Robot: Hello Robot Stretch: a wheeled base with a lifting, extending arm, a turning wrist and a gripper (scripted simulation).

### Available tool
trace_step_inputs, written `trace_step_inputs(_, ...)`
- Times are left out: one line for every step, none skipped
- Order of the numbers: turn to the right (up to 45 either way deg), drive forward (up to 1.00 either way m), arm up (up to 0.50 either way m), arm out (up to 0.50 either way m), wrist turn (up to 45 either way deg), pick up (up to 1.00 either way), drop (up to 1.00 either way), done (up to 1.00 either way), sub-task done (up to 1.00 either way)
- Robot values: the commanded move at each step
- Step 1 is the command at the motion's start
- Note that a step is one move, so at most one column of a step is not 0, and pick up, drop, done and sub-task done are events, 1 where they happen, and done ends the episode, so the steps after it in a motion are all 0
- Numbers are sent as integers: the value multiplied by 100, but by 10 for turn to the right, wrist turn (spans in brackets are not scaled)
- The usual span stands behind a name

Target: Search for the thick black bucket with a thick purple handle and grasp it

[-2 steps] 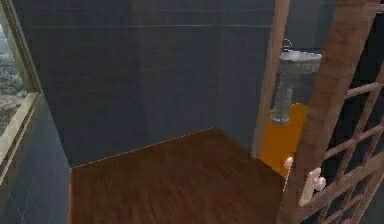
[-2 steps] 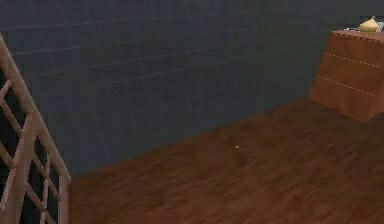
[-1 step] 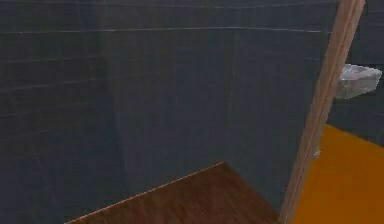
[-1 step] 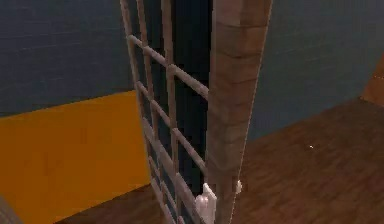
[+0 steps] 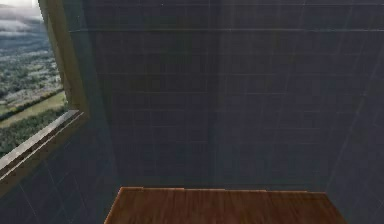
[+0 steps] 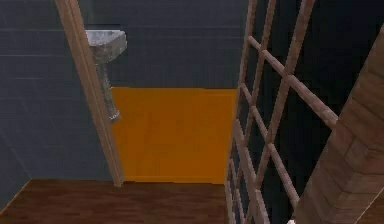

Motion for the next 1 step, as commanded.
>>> trace_step_inputs(0,15,0,0,0,0,0,0,0)
